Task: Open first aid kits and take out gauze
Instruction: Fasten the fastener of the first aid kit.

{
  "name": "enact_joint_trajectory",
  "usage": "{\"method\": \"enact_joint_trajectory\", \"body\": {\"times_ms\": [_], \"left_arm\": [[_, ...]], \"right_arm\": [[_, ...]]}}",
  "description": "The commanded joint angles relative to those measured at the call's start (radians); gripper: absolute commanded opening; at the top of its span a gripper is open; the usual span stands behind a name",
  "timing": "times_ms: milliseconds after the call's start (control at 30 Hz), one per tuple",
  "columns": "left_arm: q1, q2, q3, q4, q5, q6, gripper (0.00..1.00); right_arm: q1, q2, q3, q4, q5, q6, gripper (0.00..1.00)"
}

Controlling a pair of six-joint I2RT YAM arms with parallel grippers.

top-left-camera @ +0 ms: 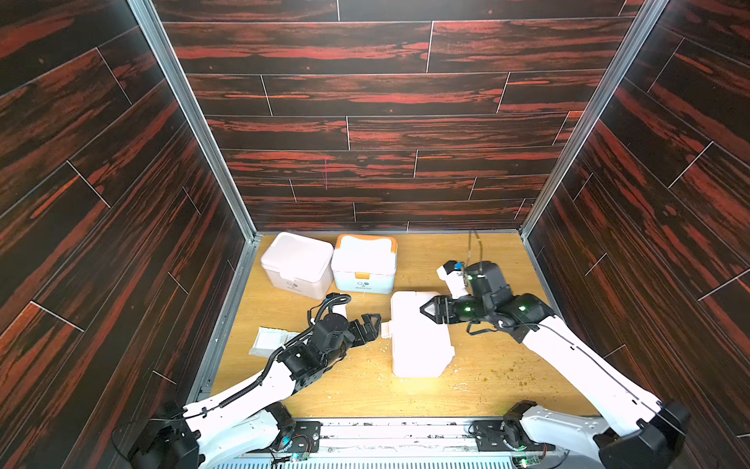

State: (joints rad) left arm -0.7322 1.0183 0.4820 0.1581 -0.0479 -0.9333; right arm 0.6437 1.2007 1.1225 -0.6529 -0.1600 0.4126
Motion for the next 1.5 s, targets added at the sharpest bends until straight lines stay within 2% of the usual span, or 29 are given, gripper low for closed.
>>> {"method": "enact_joint_trajectory", "body": {"times_ms": [0,200,367,633,733,867,1033,1467], "left_arm": [[0.047,0.029,-0.048,0.202,0.156,-0.087,1.00],[0.107,0.139,-0.134,0.482,0.283,-0.178,1.00],[0.111,0.241,-0.150,0.639,0.346,-0.216,1.00],[0.108,0.436,-0.162,0.958,0.462,-0.317,1.00],[0.105,0.528,-0.168,1.121,0.492,-0.373,1.00],[0.075,0.633,-0.143,1.247,0.510,-0.423,1.00],[0.026,0.642,-0.130,1.252,0.482,-0.415,0.99],[0.020,0.492,-0.187,1.239,0.438,-0.430,1.00]], "right_arm": [[0.084,0.067,0.046,-0.074,0.168,-0.042,0.63],[0.186,0.163,0.113,-0.129,0.333,-0.047,0.52],[0.232,0.223,0.131,-0.161,0.398,-0.049,0.51],[0.234,0.254,0.077,-0.179,0.414,-0.026,0.43],[0.234,0.245,0.076,-0.175,0.403,-0.022,0.43],[0.234,0.237,0.071,-0.171,0.399,-0.021,0.43],[0.236,0.226,0.062,-0.166,0.389,-0.018,0.43],[0.235,0.205,0.048,-0.149,0.361,-0.021,0.42]]}}
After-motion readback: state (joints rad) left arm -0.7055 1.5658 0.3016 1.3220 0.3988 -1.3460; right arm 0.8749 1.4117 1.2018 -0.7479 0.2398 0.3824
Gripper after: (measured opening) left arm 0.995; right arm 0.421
